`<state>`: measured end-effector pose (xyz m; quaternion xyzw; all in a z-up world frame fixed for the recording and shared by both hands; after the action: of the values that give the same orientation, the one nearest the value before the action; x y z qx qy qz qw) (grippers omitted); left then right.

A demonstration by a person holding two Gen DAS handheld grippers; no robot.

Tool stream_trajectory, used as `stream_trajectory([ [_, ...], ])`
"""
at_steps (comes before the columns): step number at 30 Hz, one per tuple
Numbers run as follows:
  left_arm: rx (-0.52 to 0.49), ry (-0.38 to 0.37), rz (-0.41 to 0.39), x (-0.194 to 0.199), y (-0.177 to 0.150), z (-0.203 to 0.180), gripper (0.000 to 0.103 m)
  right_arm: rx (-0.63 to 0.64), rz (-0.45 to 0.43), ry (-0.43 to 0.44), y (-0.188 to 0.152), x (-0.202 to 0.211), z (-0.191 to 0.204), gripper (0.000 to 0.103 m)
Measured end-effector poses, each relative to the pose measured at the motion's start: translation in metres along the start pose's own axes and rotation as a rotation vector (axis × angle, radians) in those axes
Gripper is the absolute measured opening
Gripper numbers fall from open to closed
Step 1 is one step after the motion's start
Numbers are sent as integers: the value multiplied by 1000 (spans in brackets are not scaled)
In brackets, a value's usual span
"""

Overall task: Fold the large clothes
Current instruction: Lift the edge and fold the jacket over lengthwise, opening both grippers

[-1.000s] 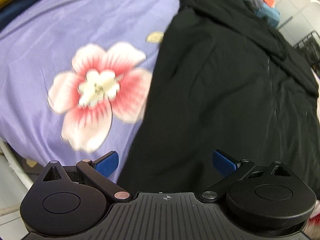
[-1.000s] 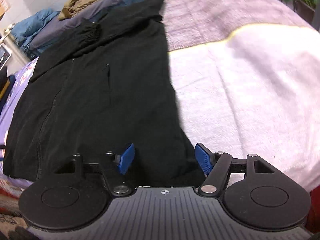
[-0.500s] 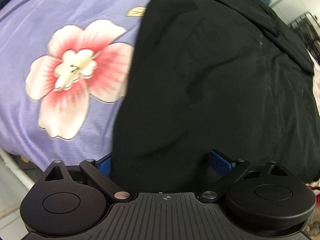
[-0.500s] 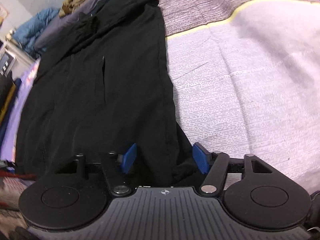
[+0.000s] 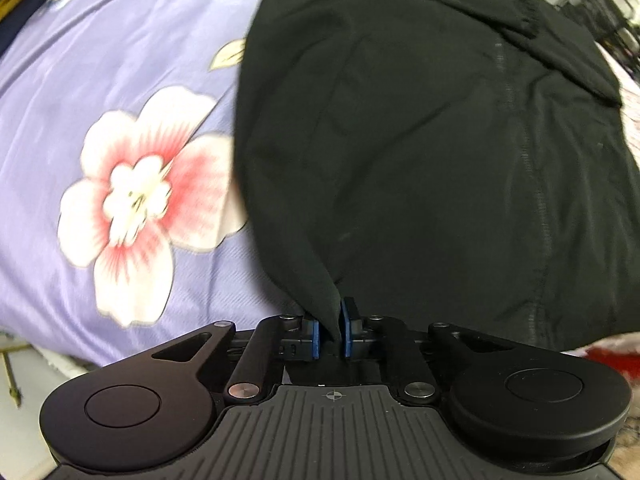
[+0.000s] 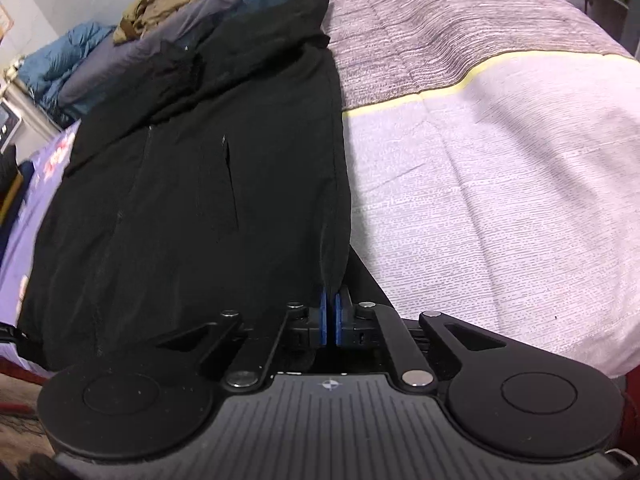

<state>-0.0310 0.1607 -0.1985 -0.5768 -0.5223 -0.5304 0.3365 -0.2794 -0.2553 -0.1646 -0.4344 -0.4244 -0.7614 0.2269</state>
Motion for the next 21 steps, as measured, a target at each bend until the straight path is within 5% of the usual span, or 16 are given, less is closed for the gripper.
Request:
stream_trajectory([
  [6, -28, -19, -59, 17, 37, -1, 44, -80, 0, 116, 19, 12, 3, 5],
  [11, -49, -50, -138, 41, 91, -4, 44, -192, -26, 254, 55, 27, 3, 5],
  [16, -70, -86, -262, 69, 184, -4, 40, -179, -72, 358, 125, 35, 19, 4],
  [21, -121, -99, -387, 93, 303, -8, 40, -113, -98, 392, 235, 18, 45, 4],
])
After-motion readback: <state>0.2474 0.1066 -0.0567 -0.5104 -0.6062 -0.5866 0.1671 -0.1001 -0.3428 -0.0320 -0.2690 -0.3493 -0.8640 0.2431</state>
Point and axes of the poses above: each gripper's, at about its wrist camera, not at the fingertips, and x roughly against the way its jaws point, z to its left, y to its top, the point moved 5 cm from there along -x, roughly the way its jaws point, and after that the axes turned 1 degree about z, right-handed, at the moved point
